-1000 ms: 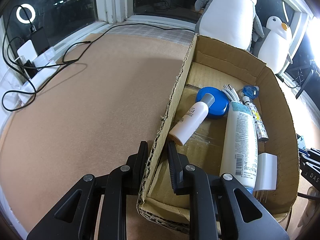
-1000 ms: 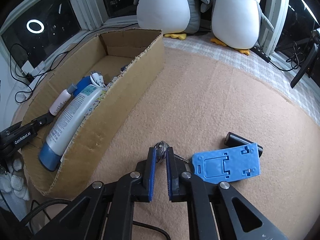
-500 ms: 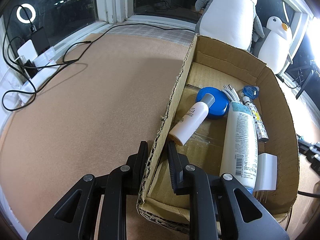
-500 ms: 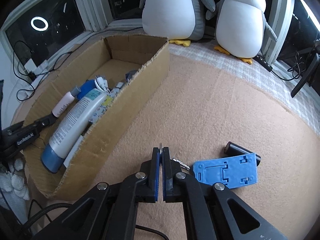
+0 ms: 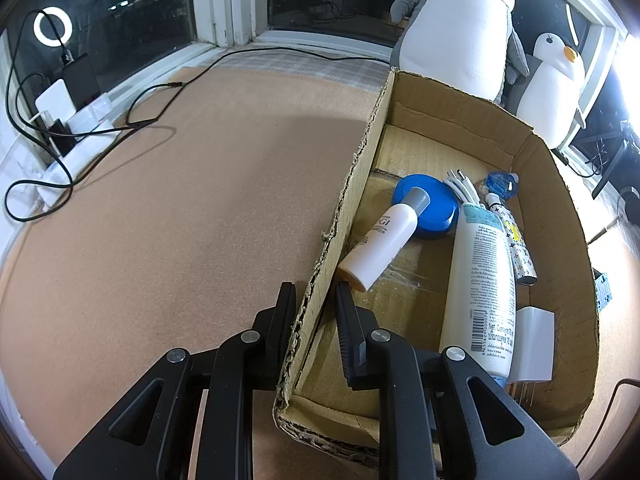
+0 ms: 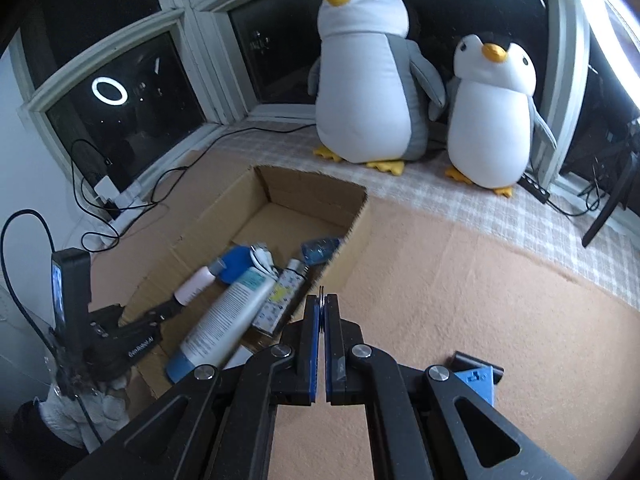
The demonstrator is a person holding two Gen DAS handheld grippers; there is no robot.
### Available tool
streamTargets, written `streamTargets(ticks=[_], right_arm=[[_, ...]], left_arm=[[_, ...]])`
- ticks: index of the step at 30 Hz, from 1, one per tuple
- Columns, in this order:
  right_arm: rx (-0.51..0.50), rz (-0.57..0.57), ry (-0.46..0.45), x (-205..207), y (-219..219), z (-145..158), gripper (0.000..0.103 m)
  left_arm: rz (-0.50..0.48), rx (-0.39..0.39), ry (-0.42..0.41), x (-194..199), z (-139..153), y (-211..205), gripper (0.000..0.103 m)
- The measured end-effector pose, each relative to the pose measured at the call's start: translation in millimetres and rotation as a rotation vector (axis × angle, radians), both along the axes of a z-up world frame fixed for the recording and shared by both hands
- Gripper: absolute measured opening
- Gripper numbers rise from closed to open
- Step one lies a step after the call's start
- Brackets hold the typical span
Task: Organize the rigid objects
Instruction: 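Carry the keyring into the box and release it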
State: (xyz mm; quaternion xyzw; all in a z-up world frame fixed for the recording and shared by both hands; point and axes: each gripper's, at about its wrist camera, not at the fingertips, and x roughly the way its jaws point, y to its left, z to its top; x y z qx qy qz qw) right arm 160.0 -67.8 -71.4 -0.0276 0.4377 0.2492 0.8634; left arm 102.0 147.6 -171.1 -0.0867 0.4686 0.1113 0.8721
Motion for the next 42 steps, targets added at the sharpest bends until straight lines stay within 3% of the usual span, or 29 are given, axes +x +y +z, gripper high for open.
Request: streamTargets(ticks=[13,25,27,29,42], right_arm=[[-0.018,0.065,-0.043,24,43,8,0.002],[-0.042,0.053,0.022,39,45,-14,0.003],[-0.035,0.046,0.036,41,43,-15,0.017],[-0.019,0.025,0.025,42,38,-13,0.064],[-0.011,-0.016,0.039,45,20,-13,0.066]], left_arm=[[0.000,-0.001,0.000,0,0,0,0.018],[0.000,0.000,0.000,0,0,0,0.018],[-0.001,0.000,0.000,0,0,0,0.018],[0.000,0.000,0.000,0,0,1,0.019],[-0.001,0.000,0.000,0,0,1,0.019]])
